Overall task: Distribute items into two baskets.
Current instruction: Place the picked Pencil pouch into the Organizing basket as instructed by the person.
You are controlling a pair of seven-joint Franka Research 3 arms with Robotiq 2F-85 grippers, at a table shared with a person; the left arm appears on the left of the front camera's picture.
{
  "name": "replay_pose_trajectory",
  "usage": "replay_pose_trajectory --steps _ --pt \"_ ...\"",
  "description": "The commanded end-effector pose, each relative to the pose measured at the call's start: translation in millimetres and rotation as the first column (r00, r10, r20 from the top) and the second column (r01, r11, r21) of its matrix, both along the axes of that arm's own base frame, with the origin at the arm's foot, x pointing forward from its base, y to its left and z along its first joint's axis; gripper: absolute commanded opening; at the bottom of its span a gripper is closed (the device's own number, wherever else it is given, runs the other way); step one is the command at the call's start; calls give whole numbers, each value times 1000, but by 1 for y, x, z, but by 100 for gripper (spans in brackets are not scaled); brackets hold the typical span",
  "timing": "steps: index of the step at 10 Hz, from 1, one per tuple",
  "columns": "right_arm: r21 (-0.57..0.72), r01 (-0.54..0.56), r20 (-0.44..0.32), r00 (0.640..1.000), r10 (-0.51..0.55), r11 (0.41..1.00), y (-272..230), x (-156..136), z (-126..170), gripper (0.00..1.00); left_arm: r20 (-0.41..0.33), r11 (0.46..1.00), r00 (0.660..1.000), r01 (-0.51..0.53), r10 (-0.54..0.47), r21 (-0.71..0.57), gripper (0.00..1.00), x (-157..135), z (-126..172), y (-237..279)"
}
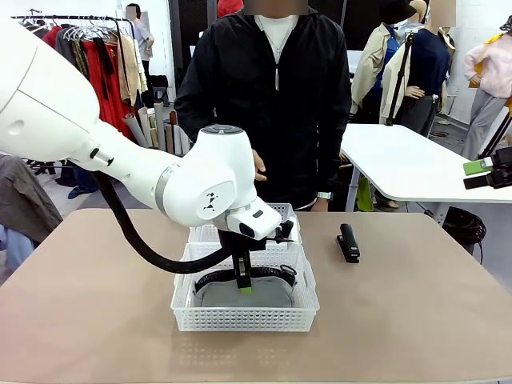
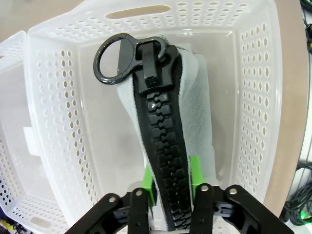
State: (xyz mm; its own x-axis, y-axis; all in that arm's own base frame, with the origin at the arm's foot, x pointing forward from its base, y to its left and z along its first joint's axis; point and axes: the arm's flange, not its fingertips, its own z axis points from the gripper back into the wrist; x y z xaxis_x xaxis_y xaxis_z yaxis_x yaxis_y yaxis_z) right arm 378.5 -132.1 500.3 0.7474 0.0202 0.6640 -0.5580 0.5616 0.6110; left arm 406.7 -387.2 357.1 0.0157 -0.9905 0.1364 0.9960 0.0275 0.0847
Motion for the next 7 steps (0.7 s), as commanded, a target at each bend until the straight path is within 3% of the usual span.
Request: replay_pose_trajectory --steps 1,7 --pt "12 1 3 1000 -1 1000 2 -1 2 100 -10 1000 1000 -23 23 -6 100 -8 12 11" --pt "12 1 3 1000 -1 1000 2 -1 2 100 30 993 994 -107 109 -44 100 -19 64 34"
